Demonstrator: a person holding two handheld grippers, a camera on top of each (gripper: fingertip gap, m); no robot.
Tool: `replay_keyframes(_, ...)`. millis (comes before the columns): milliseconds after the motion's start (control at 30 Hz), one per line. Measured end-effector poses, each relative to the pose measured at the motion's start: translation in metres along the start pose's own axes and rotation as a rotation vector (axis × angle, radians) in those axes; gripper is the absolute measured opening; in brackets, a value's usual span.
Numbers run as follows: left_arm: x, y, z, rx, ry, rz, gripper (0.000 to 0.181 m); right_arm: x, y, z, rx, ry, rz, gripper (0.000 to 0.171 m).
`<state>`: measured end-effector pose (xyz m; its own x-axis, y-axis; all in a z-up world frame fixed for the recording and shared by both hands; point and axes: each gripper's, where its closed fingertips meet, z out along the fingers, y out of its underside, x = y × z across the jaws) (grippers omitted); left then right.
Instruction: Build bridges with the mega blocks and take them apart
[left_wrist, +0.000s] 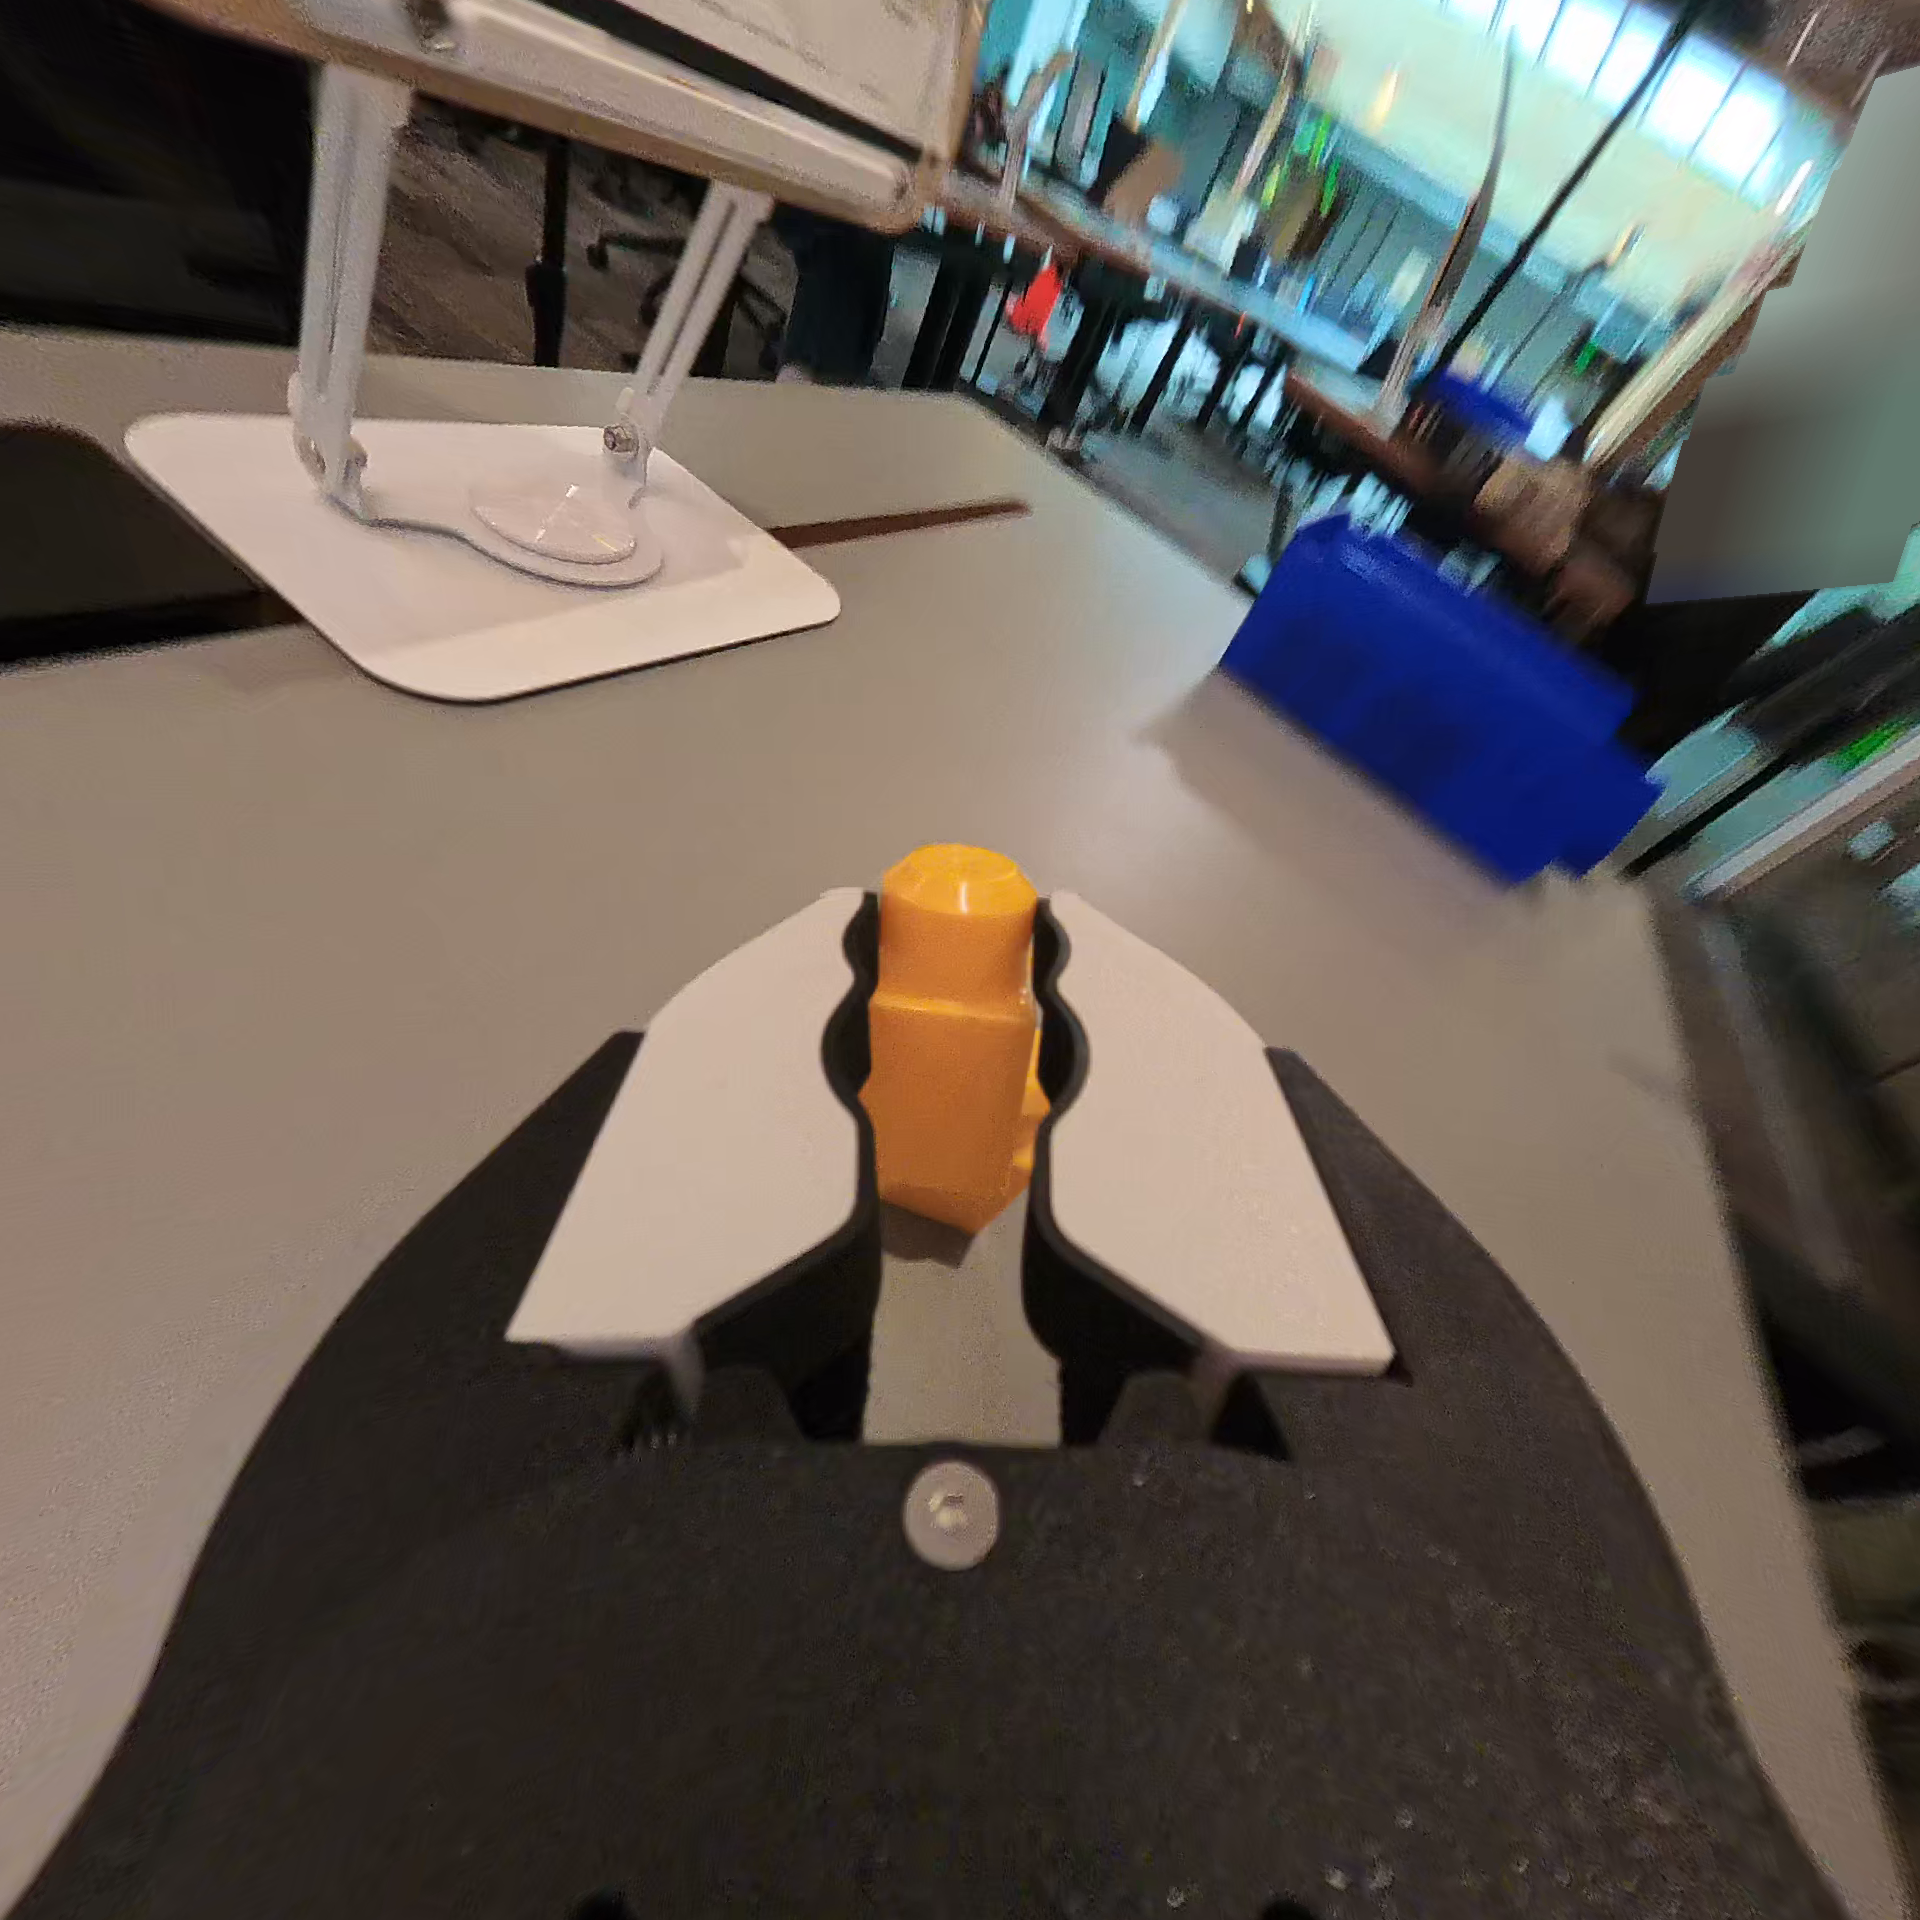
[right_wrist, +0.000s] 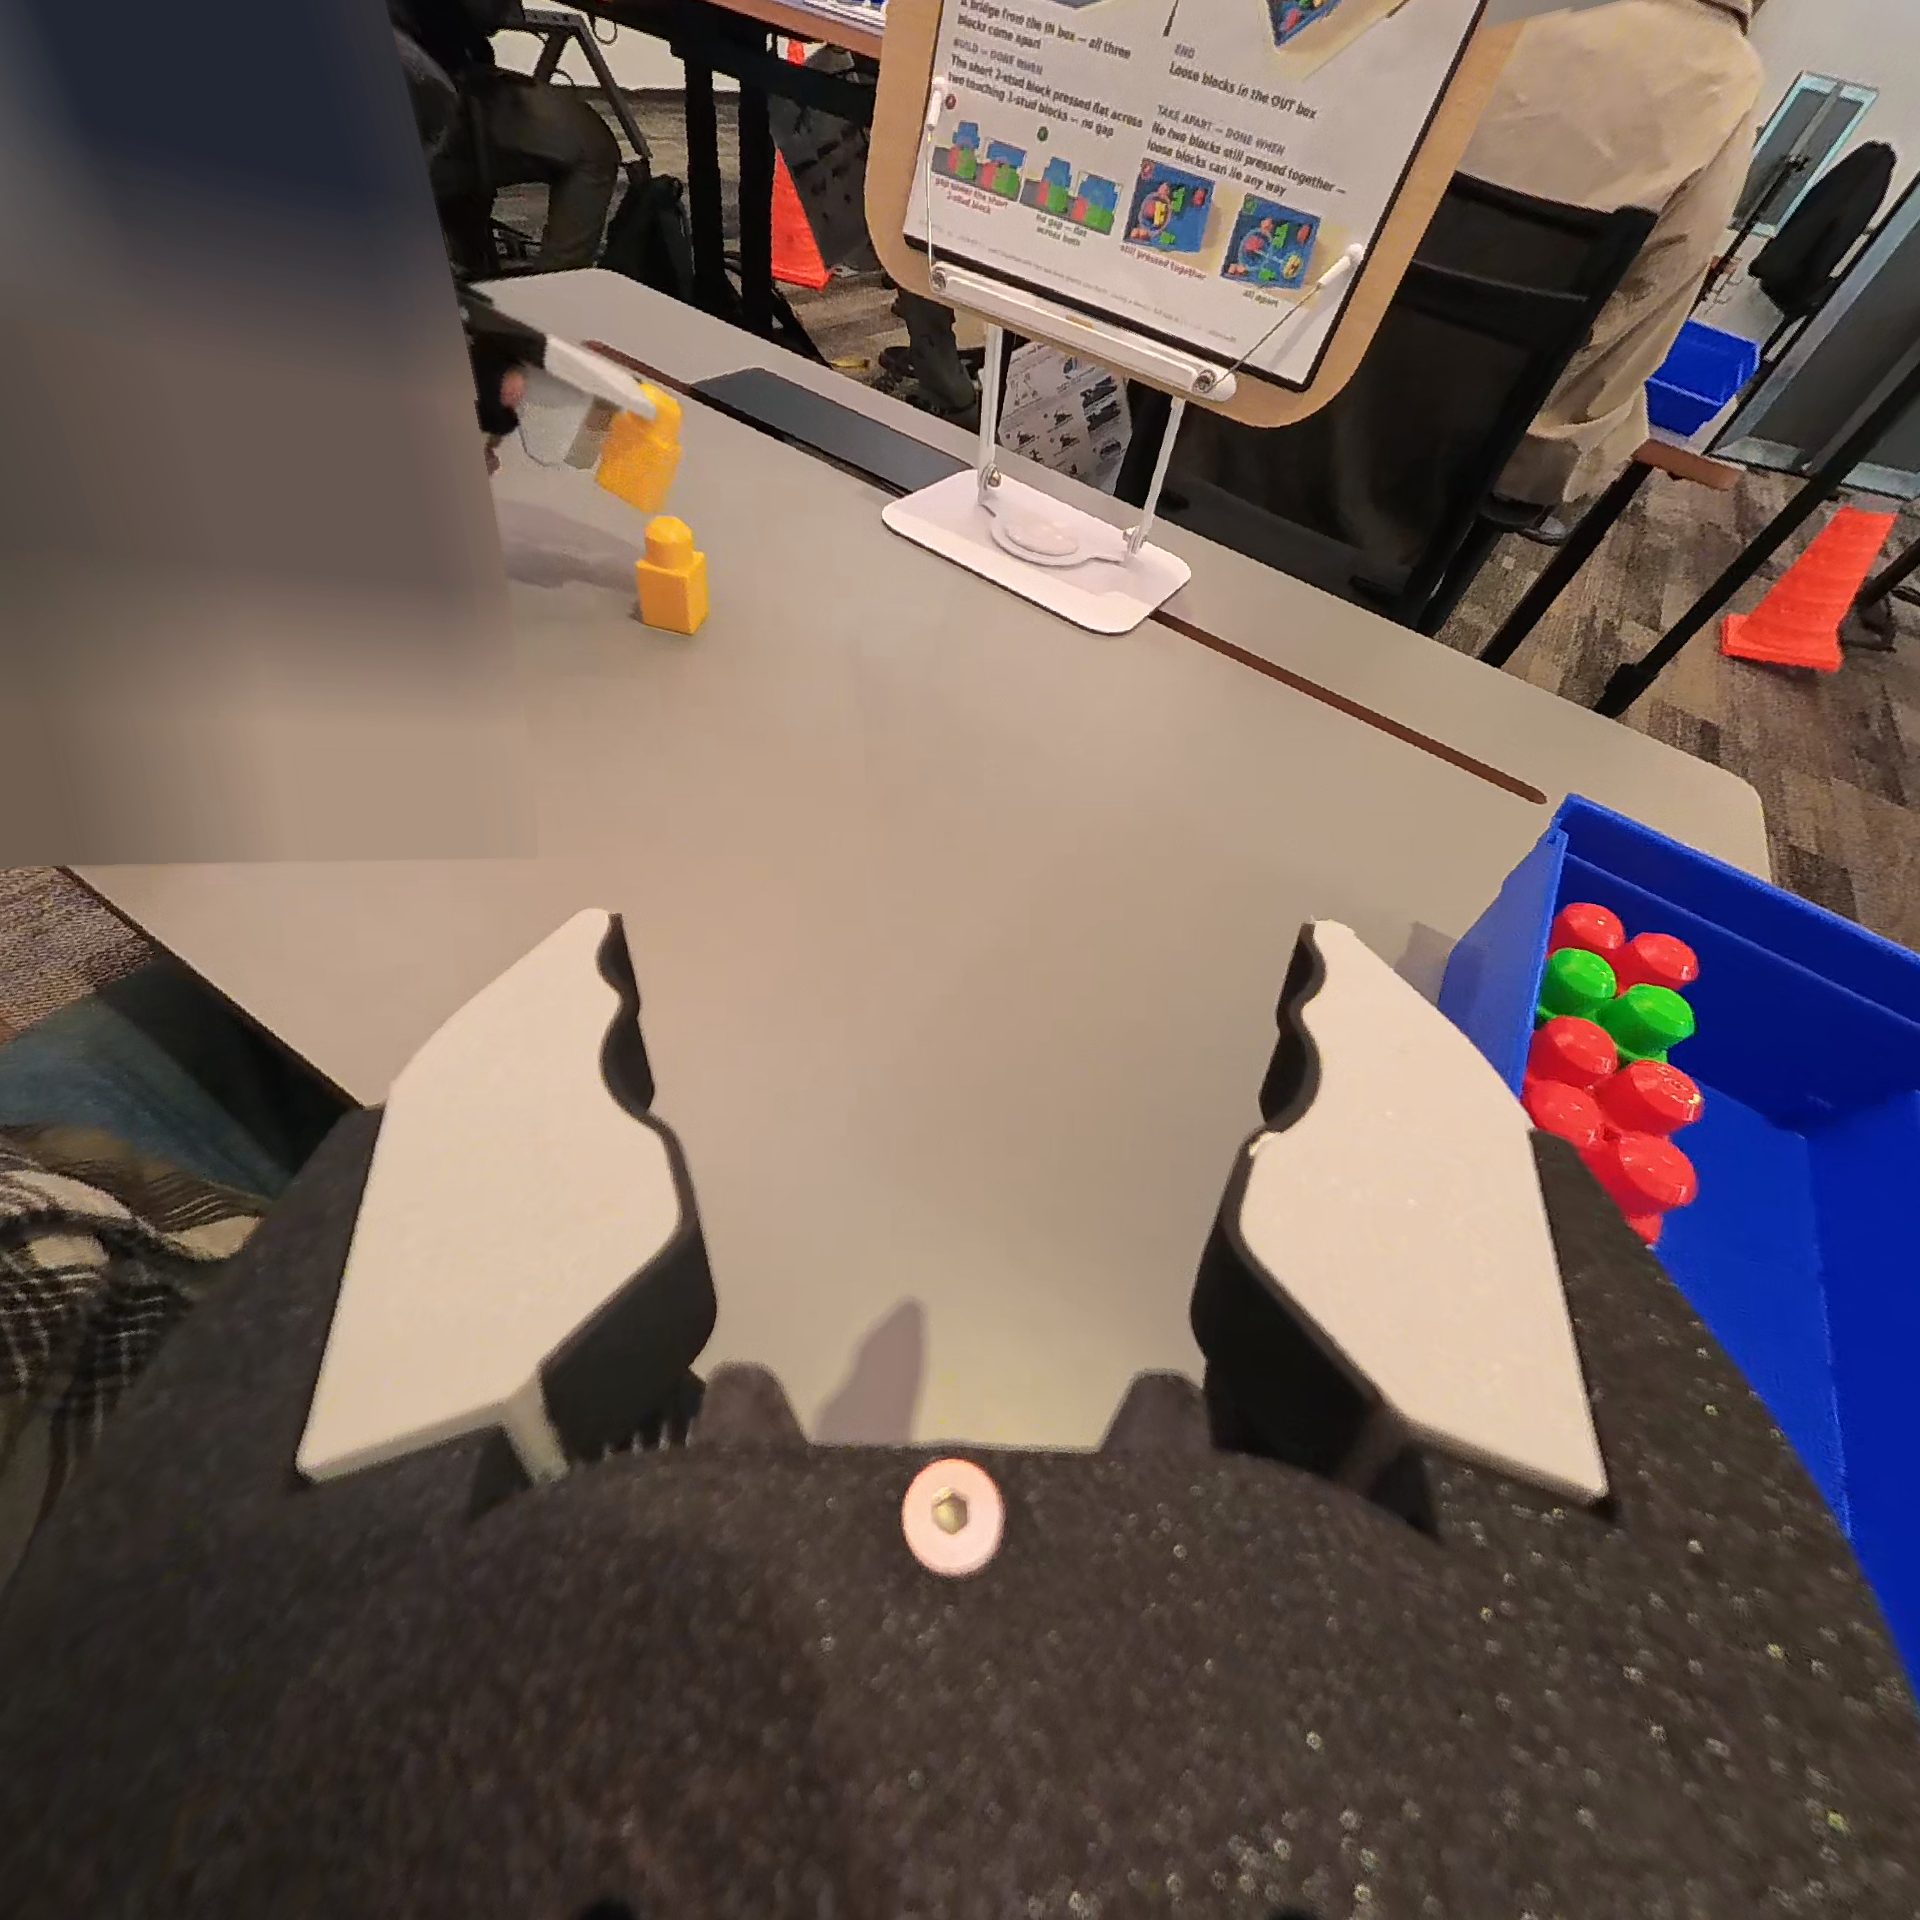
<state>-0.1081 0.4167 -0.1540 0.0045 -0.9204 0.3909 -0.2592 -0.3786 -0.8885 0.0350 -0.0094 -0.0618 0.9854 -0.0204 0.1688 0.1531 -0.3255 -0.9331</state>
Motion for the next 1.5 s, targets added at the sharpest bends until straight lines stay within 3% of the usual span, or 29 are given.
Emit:
replay_keyframes(100, -0.010, 0.004, -0.005, 0.071, 0.015, -0.087, 0.028, -0.001, -0.001, -0.001, -0.002, 0.003, -0.003, 0.116)
replay_keyframes(333, 0.005, 0.005, -0.005, 0.093, 0.088, 0.088, 0.028, -0.004, -0.002, 0.001, -0.007, 0.000, -0.008, 0.115)
replay_keyframes(633, 0.010, 0.019, -0.001, 0.057, 0.105, 0.121, 0.028, -0.005, -0.004, 0.000, -0.010, 0.001, -0.018, 0.115)
replay_keyframes(1133, 0.009, 0.053, 0.011, -0.208, 0.059, 0.220, 0.028, -0.009, -0.010, -0.002, -0.013, 0.003, -0.046, 0.115)
replay_keyframes(1300, 0.024, 0.031, 0.004, -0.087, 0.128, 0.214, 0.028, -0.008, -0.012, -0.002, -0.006, 0.002, -0.048, 0.115)
replay_keyframes(1500, 0.029, 0.005, -0.017, -0.102, 0.087, 0.338, 0.028, -0.012, -0.015, 0.004, 0.000, -0.018, -0.055, 0.115)
